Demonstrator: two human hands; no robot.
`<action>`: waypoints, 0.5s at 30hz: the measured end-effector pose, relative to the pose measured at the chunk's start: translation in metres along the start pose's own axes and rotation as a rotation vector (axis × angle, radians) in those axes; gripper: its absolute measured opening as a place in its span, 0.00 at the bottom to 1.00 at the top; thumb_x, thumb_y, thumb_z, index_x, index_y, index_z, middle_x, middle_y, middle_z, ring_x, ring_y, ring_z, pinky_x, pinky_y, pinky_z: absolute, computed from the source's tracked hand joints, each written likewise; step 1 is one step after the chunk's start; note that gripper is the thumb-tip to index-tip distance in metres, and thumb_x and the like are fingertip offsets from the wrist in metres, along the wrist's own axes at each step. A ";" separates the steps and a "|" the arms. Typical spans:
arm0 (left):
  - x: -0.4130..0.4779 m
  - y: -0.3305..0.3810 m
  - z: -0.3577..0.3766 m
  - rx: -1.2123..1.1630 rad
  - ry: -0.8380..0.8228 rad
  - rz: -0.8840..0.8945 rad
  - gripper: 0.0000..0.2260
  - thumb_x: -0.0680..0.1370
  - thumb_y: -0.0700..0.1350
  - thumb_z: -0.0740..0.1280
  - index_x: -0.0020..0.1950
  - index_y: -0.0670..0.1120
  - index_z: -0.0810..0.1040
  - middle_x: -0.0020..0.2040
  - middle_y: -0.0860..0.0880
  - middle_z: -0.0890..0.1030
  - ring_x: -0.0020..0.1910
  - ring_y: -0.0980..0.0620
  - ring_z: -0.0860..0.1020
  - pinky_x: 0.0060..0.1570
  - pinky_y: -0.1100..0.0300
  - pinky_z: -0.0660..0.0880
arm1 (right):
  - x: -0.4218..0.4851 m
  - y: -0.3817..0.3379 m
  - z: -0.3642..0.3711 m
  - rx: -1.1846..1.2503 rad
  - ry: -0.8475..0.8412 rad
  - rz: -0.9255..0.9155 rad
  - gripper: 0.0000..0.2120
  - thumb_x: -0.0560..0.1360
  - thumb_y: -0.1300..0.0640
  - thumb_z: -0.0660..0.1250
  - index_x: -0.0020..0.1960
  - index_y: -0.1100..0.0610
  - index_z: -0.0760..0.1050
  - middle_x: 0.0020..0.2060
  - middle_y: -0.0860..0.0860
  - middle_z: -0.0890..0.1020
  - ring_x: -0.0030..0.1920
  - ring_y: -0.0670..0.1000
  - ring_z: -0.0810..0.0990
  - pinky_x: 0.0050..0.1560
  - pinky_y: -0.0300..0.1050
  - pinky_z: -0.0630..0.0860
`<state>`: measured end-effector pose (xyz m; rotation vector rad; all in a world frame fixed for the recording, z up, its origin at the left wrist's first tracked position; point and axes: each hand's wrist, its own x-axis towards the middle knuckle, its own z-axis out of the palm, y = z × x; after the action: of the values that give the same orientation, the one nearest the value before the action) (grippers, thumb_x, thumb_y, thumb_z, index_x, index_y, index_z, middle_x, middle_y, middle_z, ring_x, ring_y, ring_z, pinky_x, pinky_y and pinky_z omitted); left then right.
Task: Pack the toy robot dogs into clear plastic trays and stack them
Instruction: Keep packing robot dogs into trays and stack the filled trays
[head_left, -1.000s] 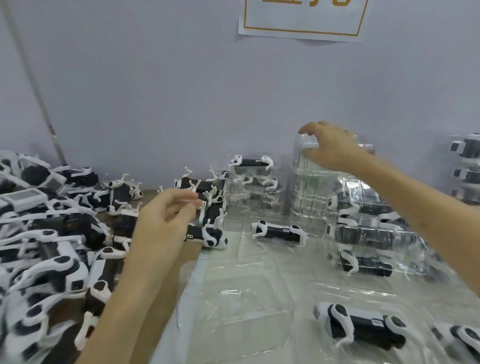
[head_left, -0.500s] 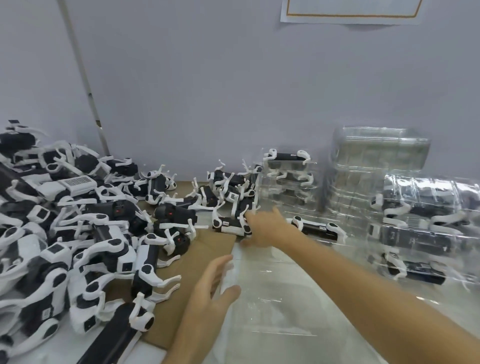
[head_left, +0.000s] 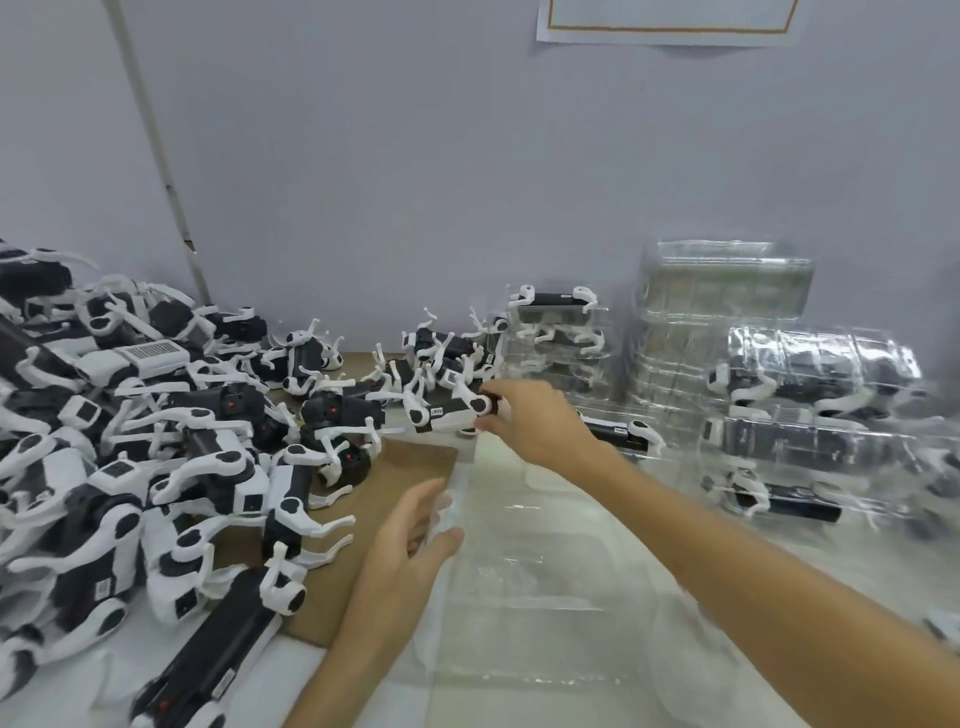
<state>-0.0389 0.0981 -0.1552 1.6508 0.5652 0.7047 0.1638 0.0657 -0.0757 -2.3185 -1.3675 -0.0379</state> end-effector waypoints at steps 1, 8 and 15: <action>-0.001 0.001 0.000 -0.003 0.007 -0.007 0.18 0.79 0.41 0.69 0.64 0.58 0.73 0.59 0.66 0.76 0.55 0.77 0.72 0.50 0.76 0.68 | -0.007 -0.002 -0.009 0.102 0.044 -0.001 0.17 0.77 0.52 0.71 0.65 0.51 0.77 0.56 0.53 0.82 0.59 0.57 0.77 0.55 0.50 0.73; -0.007 0.001 0.001 -0.030 0.039 -0.026 0.13 0.78 0.41 0.68 0.62 0.52 0.78 0.58 0.59 0.80 0.58 0.63 0.76 0.49 0.70 0.69 | -0.087 -0.004 -0.063 0.769 0.301 0.064 0.20 0.72 0.68 0.72 0.59 0.49 0.81 0.55 0.48 0.80 0.55 0.57 0.81 0.56 0.56 0.81; -0.042 0.004 -0.005 -0.102 0.041 0.007 0.14 0.77 0.36 0.68 0.60 0.48 0.81 0.55 0.54 0.84 0.57 0.60 0.79 0.50 0.69 0.71 | -0.160 0.010 -0.091 1.442 0.535 0.057 0.18 0.75 0.68 0.68 0.62 0.54 0.77 0.59 0.56 0.80 0.54 0.57 0.84 0.55 0.52 0.81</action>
<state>-0.0717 0.0710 -0.1565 1.5473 0.5436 0.7619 0.1084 -0.1057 -0.0368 -0.9924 -0.6135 0.2454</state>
